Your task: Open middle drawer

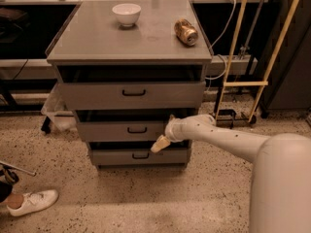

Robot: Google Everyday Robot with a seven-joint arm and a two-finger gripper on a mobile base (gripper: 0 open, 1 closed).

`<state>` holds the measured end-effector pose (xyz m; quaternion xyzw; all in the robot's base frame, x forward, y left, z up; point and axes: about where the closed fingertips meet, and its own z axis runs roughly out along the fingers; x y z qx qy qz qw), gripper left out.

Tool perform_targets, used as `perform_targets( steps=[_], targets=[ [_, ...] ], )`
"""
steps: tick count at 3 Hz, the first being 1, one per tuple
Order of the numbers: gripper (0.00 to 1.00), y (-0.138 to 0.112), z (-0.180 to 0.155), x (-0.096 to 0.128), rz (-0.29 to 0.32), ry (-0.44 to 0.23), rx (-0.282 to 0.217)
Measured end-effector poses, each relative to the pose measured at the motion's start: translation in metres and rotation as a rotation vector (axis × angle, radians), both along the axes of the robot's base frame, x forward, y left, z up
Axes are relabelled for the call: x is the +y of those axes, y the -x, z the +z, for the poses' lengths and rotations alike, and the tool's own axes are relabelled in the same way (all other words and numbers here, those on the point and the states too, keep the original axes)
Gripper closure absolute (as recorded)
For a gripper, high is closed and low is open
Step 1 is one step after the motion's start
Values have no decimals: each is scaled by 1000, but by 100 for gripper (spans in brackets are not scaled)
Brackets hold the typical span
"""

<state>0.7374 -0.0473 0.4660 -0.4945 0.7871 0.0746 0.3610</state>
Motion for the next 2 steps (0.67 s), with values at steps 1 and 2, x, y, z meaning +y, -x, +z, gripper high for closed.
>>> perform_targets(
  steps=[1, 2],
  targets=[
    [0, -40, -27, 40, -12, 2, -35],
    [0, -62, -49, 44, -23, -12, -5]
  ],
)
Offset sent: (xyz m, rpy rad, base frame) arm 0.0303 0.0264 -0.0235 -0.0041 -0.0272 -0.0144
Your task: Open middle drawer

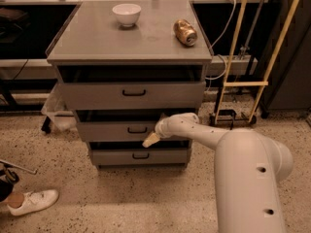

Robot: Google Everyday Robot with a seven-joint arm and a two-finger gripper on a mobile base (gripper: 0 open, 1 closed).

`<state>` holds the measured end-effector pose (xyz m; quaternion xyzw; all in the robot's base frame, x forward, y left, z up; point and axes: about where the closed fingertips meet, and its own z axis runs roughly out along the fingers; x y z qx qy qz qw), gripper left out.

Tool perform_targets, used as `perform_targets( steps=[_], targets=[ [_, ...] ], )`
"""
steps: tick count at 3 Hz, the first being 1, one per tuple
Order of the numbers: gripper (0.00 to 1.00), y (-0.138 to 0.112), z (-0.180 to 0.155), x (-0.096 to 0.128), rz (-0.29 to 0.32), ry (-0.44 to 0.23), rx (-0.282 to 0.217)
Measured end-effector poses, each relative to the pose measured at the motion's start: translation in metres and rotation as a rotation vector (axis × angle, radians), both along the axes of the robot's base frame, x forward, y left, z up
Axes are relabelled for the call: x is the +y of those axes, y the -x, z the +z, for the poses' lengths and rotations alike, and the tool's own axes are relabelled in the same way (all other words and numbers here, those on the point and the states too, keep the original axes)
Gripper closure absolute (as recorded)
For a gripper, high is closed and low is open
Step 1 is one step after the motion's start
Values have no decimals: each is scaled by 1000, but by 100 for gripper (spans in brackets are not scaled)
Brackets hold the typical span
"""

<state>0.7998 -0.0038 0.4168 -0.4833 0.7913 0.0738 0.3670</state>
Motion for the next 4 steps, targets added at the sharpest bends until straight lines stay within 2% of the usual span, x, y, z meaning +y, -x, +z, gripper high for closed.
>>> perform_targets(
  steps=[1, 2, 3, 4],
  targets=[
    [0, -28, 16, -15, -37, -8, -40],
    [10, -28, 16, -15, -37, -8, -40],
    [24, -28, 16, -15, -37, -8, -40],
    [47, -28, 16, -15, -37, -8, -40]
  ],
)
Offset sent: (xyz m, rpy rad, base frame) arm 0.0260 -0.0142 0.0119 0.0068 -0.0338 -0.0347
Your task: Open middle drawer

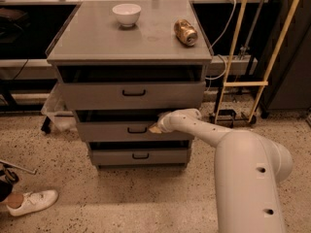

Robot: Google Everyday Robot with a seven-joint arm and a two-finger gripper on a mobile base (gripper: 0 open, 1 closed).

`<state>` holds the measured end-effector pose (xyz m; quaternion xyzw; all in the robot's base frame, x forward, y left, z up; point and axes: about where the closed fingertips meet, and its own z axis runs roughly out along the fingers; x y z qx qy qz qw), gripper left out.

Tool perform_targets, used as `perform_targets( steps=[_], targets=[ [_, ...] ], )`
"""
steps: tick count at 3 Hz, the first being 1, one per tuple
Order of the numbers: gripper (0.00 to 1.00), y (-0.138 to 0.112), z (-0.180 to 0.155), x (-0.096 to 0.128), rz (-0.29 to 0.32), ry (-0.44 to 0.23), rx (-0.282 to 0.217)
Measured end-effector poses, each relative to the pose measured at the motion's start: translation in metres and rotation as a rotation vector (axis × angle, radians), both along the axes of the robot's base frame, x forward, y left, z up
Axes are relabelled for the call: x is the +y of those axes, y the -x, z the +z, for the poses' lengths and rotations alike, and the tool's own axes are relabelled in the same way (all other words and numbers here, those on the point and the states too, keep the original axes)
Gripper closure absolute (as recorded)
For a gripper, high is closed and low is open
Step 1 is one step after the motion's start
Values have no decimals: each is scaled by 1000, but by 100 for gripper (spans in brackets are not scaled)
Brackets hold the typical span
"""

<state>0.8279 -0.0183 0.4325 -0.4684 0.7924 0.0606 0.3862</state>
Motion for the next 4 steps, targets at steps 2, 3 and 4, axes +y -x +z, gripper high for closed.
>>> perform_targets(
  steps=[2, 3, 4],
  targets=[
    [93, 3, -2, 0, 3, -14, 3],
    [100, 7, 7, -5, 2, -32, -24],
    [100, 8, 8, -5, 1, -32, -25]
  ],
)
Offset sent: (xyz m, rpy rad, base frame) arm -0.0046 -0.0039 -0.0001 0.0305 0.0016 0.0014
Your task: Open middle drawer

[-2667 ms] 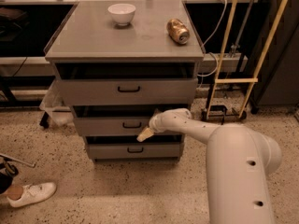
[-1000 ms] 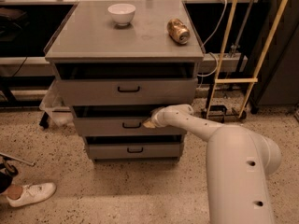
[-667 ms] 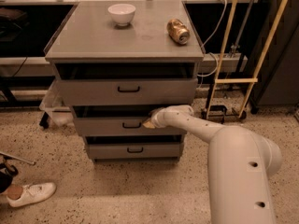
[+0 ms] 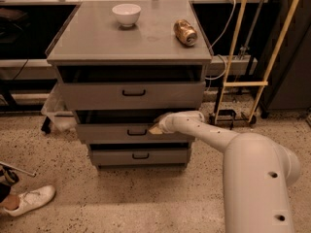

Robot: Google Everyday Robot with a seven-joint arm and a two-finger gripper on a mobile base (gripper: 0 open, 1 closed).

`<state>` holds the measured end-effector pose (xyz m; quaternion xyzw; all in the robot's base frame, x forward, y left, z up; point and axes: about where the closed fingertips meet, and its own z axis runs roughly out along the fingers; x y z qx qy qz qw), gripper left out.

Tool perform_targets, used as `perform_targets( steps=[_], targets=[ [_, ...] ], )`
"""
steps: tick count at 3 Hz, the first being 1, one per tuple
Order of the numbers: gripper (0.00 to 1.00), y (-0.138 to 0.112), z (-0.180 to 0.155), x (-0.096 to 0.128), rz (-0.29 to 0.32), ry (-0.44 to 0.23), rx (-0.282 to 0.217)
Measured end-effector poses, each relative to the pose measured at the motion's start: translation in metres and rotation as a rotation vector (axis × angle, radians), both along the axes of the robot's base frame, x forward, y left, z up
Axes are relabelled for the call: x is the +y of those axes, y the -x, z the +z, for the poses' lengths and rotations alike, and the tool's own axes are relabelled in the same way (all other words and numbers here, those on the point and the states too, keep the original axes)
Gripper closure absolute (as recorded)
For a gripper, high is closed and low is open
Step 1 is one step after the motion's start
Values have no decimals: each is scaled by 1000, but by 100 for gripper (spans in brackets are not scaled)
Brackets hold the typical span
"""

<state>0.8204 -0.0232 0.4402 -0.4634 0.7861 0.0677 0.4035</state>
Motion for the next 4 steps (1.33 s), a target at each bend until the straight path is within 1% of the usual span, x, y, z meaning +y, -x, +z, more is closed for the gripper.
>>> perform_targets(
  steps=[1, 2, 3, 4],
  targets=[
    [100, 27, 1, -18, -31, -2, -37],
    [100, 27, 1, -18, -31, -2, -37],
    [100, 35, 0, -16, -21, -3, -40],
    [100, 35, 1, -16, -21, -3, -40]
  ],
)
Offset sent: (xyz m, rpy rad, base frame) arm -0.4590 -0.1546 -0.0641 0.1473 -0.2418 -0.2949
